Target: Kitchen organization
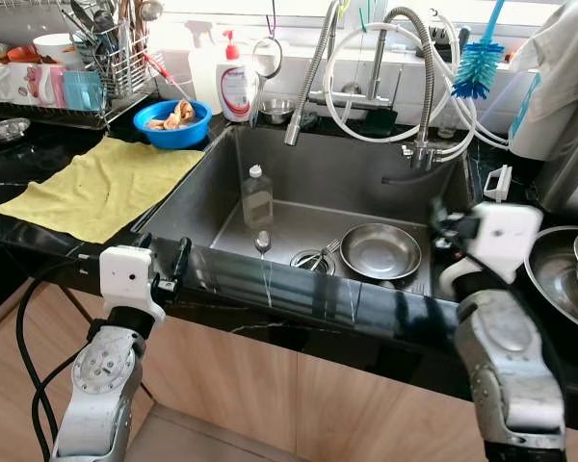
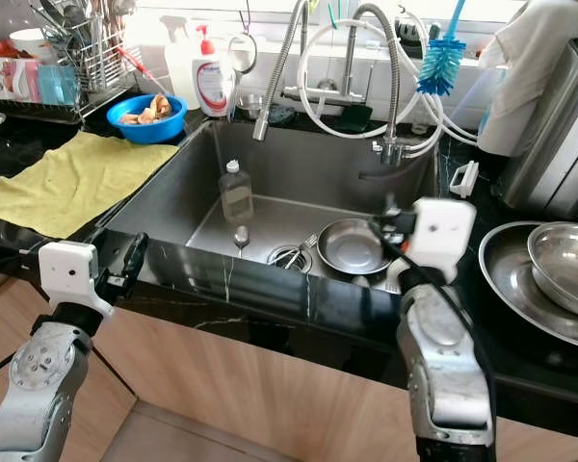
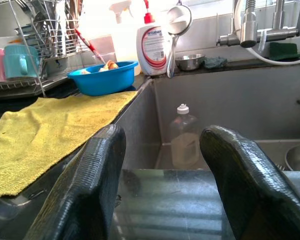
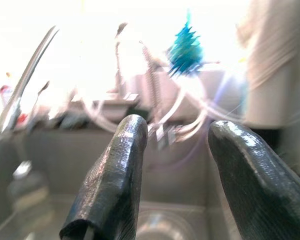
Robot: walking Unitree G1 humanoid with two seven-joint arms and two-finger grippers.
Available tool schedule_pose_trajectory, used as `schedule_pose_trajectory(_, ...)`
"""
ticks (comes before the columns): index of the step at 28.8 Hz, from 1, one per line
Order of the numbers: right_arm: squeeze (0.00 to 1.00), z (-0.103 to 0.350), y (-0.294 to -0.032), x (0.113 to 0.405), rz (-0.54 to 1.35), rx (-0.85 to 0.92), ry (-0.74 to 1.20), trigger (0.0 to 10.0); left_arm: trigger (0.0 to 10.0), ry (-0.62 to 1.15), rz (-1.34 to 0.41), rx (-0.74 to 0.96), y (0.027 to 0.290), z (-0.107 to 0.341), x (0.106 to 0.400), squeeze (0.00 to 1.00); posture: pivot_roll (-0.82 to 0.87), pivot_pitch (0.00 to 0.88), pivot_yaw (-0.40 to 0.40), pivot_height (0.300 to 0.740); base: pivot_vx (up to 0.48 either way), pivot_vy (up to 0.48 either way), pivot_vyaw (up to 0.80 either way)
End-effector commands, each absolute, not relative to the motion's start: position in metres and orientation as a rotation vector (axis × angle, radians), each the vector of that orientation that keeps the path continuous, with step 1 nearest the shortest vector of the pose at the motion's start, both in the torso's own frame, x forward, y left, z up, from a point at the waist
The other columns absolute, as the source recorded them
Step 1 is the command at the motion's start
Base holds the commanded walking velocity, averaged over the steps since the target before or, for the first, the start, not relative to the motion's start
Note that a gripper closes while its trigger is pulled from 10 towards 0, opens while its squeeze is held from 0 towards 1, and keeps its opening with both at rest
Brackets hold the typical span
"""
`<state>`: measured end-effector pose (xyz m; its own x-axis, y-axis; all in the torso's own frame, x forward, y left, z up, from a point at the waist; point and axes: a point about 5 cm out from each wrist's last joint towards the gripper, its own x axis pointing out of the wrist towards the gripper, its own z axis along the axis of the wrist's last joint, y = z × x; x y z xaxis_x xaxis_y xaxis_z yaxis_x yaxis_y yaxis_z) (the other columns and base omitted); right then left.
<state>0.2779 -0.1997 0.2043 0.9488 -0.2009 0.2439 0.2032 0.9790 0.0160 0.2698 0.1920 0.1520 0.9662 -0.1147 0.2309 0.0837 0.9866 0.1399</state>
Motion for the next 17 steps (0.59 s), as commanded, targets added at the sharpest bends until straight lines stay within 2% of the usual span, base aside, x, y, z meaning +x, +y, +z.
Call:
schedule_pose_trajectory(1,0.00,0.210,-0.211,0.268,-0.285,-0.013,-0.287,10.0,10.0,-0.238,-0.109,0.145,0.190,0.153,0.271,0.00,-0.07,0.000,0.028,0.740,0.000,0.000,0.00)
schedule_pose_trajectory(8,0.00,0.194,-0.244,0.245,-0.511,0.005,-0.239,10.0,10.0,-0.239,-0.118,0.140,0.187,0.153,0.273,0.00,-0.08,0.000,0.034,0.740,0.000,0.000,0.00)
schedule_pose_trajectory(10,0.00,0.193,-0.253,0.242,-0.547,-0.040,-0.216,10.0,10.0,-0.240,-0.120,0.139,0.187,0.153,0.273,0.00,-0.08,0.000,0.034,0.740,0.000,0.000,0.00)
schedule_pose_trajectory(13,0.00,0.191,-0.259,0.242,-0.561,-0.067,-0.182,10.0,10.0,-0.239,-0.120,0.140,0.187,0.153,0.273,0.00,-0.08,0.000,0.034,0.740,0.000,0.000,0.00)
schedule_pose_trajectory(17,0.00,0.191,-0.264,0.245,-0.510,-0.194,-0.122,10.0,10.0,-0.238,-0.121,0.139,0.187,0.152,0.273,0.00,-0.07,0.000,0.034,0.740,0.000,0.000,0.00)
